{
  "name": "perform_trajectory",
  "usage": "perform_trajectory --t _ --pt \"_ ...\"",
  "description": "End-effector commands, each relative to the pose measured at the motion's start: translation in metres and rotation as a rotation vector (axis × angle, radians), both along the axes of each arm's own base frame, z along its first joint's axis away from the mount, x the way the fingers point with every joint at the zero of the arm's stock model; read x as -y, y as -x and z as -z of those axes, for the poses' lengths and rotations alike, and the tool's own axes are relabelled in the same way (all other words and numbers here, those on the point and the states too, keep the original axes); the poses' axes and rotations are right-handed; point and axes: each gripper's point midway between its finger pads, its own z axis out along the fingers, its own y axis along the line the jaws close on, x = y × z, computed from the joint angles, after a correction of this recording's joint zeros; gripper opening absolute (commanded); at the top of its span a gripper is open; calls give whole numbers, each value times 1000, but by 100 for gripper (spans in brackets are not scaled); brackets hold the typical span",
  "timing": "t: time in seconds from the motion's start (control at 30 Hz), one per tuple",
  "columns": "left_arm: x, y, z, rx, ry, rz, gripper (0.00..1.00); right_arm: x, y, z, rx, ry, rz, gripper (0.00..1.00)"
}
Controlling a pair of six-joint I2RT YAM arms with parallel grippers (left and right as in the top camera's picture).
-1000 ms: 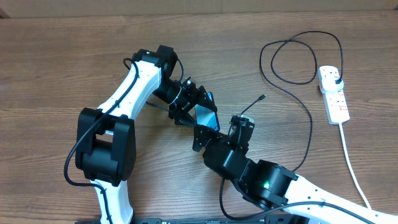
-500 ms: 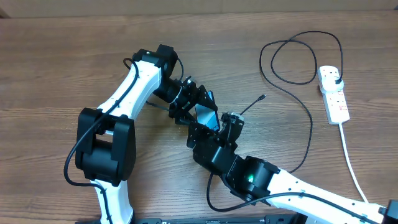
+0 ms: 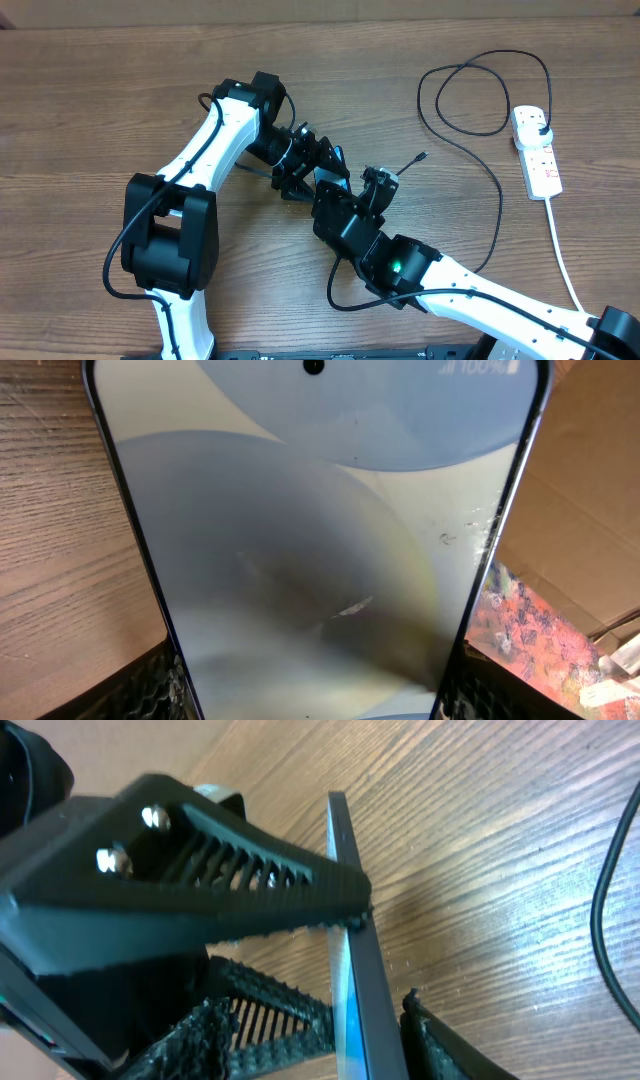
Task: Plug charger to phone and switch on socket
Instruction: 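Bring the right gripper to the phone and grasp its edge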
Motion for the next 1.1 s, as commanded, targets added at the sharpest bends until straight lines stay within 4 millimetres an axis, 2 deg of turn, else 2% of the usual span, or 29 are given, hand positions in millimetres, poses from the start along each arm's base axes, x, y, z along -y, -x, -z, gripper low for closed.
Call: perform_trajectory --t 0.0,0.1,0.3,0.47,0.63,1.07 --pt "5 -5 -13 9 57 -10 71 -5 -2 -2 -3 -28 -11 53" --pt "5 -5 -13 11 58 -8 71 -13 0 3 -26 -44 -43 51" --pt "5 -5 -13 11 58 -8 71 -13 0 16 -47 -12 -40 48" --pt "5 -5 -13 11 58 -7 71 -13 0 16 -47 -12 -40 44" --pt "5 -5 -13 15 60 -1 72 -9 -2 16 -38 1 -24 33" --pt "5 -5 -13 15 60 -1 72 -8 -2 16 -37 5 -21 19"
